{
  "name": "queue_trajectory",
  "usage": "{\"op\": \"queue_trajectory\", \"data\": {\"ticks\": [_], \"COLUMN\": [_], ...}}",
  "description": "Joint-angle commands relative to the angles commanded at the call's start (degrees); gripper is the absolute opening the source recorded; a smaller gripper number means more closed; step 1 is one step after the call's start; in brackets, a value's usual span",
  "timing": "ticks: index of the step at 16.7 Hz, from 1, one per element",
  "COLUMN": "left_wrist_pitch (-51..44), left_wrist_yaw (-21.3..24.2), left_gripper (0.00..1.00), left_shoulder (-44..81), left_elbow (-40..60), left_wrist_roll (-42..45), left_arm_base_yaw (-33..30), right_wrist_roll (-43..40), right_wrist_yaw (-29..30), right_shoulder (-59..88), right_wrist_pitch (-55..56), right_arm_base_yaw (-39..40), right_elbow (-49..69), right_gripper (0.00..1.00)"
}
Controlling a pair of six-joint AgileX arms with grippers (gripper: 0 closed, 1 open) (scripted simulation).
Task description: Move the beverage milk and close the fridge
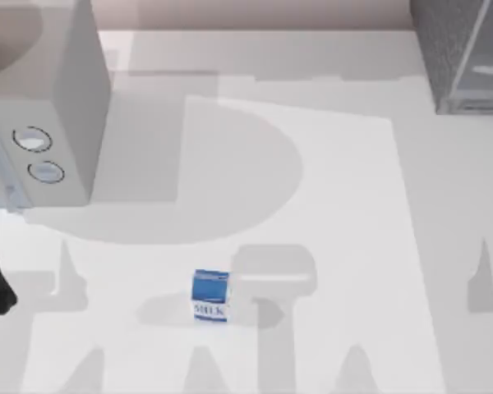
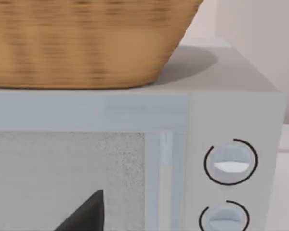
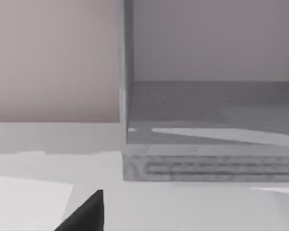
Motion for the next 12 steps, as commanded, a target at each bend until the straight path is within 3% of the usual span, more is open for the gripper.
{"op": "queue_trajectory", "data": {"ticks": [5,12], "left_wrist_pitch": [0.0,0.0], "left_wrist_yaw": [0.0,0.0], "left_gripper": [1.0,1.0], "left_shoulder": [0.0,0.0], "left_elbow": [0.0,0.0], "left_wrist_roll": [0.0,0.0], "left_arm_base_yaw": [0.0,0.0], "right_wrist_roll": [0.1,0.6], "right_wrist_yaw": [4.0,28.3], "right_shoulder": [3.8,23.7], "right_wrist_pitch": [3.6,22.5], "right_arm_base_yaw": [4.0,28.1], "right_elbow": [0.2,0.7], "right_gripper": [1.0,1.0]}}
